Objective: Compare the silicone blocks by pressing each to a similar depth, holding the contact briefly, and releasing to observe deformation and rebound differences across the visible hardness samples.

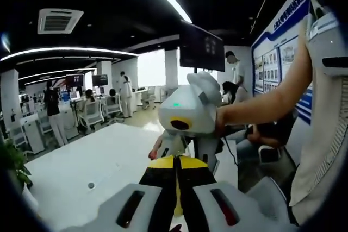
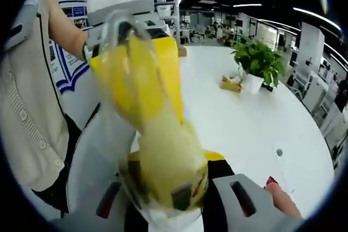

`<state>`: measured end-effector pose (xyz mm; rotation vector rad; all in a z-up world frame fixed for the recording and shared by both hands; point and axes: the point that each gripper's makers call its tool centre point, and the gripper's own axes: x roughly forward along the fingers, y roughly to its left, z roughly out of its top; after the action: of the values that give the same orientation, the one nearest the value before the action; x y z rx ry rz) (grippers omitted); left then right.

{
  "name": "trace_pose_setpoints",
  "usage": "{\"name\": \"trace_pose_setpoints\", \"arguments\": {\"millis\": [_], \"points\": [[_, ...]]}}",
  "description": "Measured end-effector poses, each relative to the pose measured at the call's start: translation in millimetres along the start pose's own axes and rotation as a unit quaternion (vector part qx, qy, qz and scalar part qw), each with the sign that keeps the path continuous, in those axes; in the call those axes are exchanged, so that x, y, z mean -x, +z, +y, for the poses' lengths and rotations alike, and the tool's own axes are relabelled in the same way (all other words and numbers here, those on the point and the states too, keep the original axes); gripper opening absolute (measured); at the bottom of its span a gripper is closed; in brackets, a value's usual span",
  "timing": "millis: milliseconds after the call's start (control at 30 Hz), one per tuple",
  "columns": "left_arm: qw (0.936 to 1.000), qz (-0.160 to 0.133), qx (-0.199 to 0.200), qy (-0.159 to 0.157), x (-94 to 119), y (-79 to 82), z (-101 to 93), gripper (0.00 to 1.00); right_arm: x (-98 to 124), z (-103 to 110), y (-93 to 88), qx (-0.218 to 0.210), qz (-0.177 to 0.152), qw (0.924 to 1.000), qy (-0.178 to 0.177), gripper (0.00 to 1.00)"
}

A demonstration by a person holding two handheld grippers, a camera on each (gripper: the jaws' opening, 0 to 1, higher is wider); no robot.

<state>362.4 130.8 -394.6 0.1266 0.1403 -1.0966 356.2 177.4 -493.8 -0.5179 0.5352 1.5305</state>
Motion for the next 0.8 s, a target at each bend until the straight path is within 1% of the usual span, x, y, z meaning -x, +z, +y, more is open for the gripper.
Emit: {"name": "trace_pose_setpoints", "arguments": {"millis": [100, 200, 300, 333, 500, 800], "points": [[1.0000, 0.000, -0.001, -0.002, 2.0, -0.1, -3.6, 0.00, 0.1, 2.0, 0.1, 0.006, 0.000, 1.0000, -0.007, 0.20], [0.9999, 0.003, -0.013, -0.003, 3.1, 0.0, -7.8, 0.00, 0.5, 4.9, -1.1, 0.016, 0.006, 0.9998, -0.007, 0.17], [0.9999, 0.004, -0.012, -0.003, 4.0, -0.2, -8.7, 0.00, 0.6, 9.0, -3.1, 0.003, 0.017, 0.9998, 0.004, 0.14], [0.9999, 0.004, -0.012, -0.002, 4.2, -0.4, -9.2, 0.00, 0.9, 8.6, -3.0, 0.008, 0.017, 0.9998, 0.001, 0.13], [0.9998, 0.008, -0.016, -0.001, 4.6, -1.4, -10.9, 0.00, 1.8, 8.9, -6.0, 0.013, 0.028, 0.9995, 0.001, 0.12], [0.9997, 0.011, -0.024, 0.001, 4.5, -1.7, -13.2, 0.00, 2.6, 9.4, -8.1, 0.017, 0.035, 0.9992, 0.003, 0.11]]}}
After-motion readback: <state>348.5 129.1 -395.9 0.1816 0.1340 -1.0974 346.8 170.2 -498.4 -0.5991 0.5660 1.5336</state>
